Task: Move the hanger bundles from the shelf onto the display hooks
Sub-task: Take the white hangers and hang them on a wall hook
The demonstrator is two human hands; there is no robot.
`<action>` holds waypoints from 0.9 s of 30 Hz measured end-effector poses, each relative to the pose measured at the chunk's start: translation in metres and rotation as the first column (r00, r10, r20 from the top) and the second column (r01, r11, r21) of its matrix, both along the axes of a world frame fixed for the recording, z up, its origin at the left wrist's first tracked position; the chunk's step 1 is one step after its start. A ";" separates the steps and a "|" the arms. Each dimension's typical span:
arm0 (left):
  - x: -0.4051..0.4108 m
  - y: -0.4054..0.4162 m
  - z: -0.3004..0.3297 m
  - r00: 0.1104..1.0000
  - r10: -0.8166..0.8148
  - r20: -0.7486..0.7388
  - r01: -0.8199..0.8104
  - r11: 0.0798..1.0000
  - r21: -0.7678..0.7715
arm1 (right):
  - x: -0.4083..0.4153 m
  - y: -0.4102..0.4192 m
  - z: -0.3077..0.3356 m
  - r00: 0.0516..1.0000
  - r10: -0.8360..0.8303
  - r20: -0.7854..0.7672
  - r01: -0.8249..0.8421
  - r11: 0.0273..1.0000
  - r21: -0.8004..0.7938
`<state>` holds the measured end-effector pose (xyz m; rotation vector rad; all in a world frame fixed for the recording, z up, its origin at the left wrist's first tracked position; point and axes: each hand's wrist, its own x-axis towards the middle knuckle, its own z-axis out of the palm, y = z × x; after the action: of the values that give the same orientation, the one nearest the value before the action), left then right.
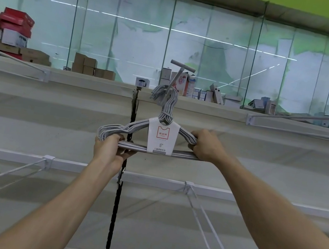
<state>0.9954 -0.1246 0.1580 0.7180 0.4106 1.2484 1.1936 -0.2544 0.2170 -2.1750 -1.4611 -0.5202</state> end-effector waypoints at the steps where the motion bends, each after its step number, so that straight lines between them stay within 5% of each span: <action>1: 0.000 0.001 -0.002 1.000 0.000 0.001 0.000 1.000 -0.009 | -0.001 -0.001 0.000 1.000 -0.002 -0.002 0.002 1.000 0.002; 13: -0.019 -0.013 -0.015 0.990 -0.024 -0.139 0.043 0.991 0.130 | -0.004 -0.027 0.004 0.991 0.087 -0.104 -0.088 0.996 -0.006; 19: -0.025 -0.024 -0.019 0.885 0.320 -0.338 -0.235 0.934 0.270 | -0.005 -0.045 -0.002 0.991 0.109 -0.077 -0.109 0.994 0.003; 21: -0.028 -0.025 -0.019 0.747 0.535 -0.396 -0.345 0.820 0.457 | -0.007 -0.050 -0.004 0.993 0.115 -0.036 -0.115 0.993 0.014; 23: -0.031 -0.025 -0.016 0.579 0.736 -0.350 -0.342 0.609 0.715 | -0.009 -0.052 -0.005 0.992 0.120 0.029 -0.121 0.993 0.015; 27: -0.032 -0.020 0.001 0.265 0.947 -0.180 0.006 0.186 0.983 | -0.019 -0.044 -0.006 0.981 0.149 0.121 -0.151 0.988 0.007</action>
<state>0.9635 -0.1449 0.1595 2.4444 0.9376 1.8223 1.1742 -0.2982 0.2108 -2.0308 -1.6633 -0.6158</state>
